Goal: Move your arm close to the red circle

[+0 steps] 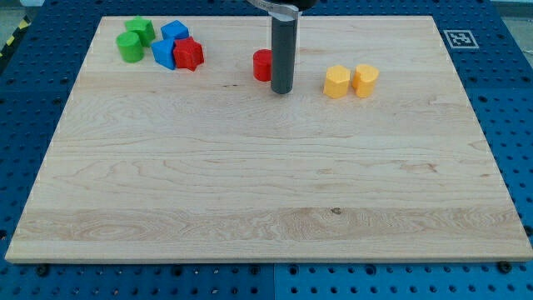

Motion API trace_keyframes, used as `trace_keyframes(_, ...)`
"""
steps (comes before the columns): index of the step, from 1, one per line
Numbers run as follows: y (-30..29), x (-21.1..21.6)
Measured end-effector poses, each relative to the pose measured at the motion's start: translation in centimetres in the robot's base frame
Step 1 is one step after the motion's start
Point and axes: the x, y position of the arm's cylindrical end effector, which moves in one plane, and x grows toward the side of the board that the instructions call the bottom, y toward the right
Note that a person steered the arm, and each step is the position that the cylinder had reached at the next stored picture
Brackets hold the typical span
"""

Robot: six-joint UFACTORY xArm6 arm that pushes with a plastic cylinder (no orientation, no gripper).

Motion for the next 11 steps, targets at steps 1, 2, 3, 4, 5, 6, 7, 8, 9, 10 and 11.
trace_keyframes(1,-0.8,0.0)
trace_keyframes(2,-1.7,0.0)
trace_keyframes(3,-2.2,-0.1)
trace_keyframes(4,-2.2,-0.1)
trace_keyframes(5,-2.2,-0.1)
trace_keyframes(6,-2.2,-0.1)
trace_keyframes(7,-2.2,0.4)
trace_keyframes(8,-2.2,0.9)
trace_keyframes(9,-2.2,0.9)
trace_keyframes(10,-2.2,0.3)
trace_keyframes(11,-2.2,0.0)
